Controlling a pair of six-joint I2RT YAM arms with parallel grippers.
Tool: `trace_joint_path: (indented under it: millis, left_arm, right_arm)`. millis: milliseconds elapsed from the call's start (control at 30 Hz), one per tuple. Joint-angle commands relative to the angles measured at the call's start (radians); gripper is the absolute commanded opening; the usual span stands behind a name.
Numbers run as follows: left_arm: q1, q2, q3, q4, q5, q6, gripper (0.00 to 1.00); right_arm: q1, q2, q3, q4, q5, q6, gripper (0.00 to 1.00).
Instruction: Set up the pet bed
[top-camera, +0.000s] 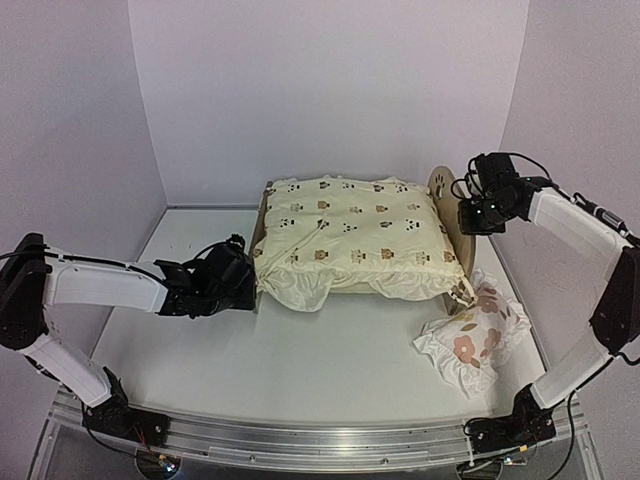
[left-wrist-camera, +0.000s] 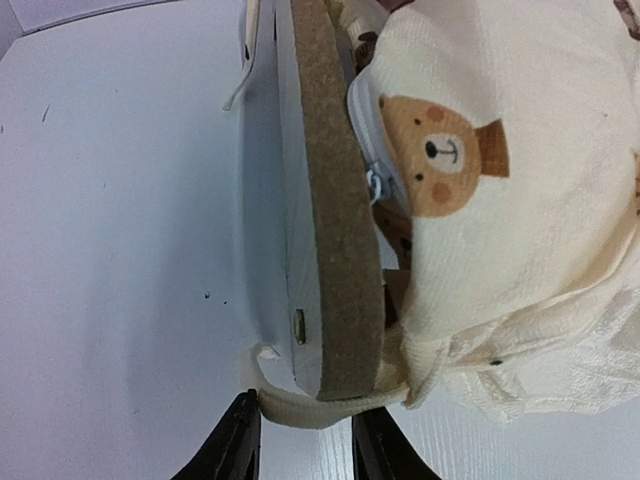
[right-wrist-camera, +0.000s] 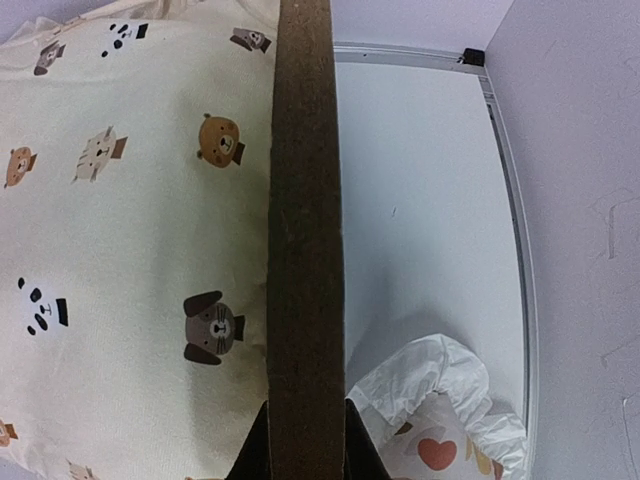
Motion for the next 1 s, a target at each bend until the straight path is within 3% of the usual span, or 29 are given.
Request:
trace_joint_path:
  millis: [0, 200, 333, 733, 967]
  left_arm:
    - [0.006, -0.091, -0.016, 0.037, -0.043, 0.012, 0.34]
    - [0.006, -0.190, -0.029, -0.074, -0.035, 0.005, 0.45]
    - [0.007, -0.254, -0.028, -0.210, -0.051, -0.048, 0.67]
    - [0.005, -0.528, -0.036, -0.444, -0.061, -0.154, 0.99]
    - [0.005, -0.541, 0.043, -0.490, -0.077, -0.134, 0.98]
  right_arm:
    - [0.041, 0.002, 0.025, 0.008, -0.170, 0.031, 0.00]
    - [0.173, 0.030, 0.043, 0.033, -0.076, 0.061, 0.00]
    - [0.268, 0.093, 0.083, 0.038, -0.013, 0.080, 0.00]
    - [0.465, 0.308, 0.264, 0.052, 0.027, 0.127, 0.00]
    - [0.512, 0.324, 0.288, 0.052, 0.074, 0.146, 0.01]
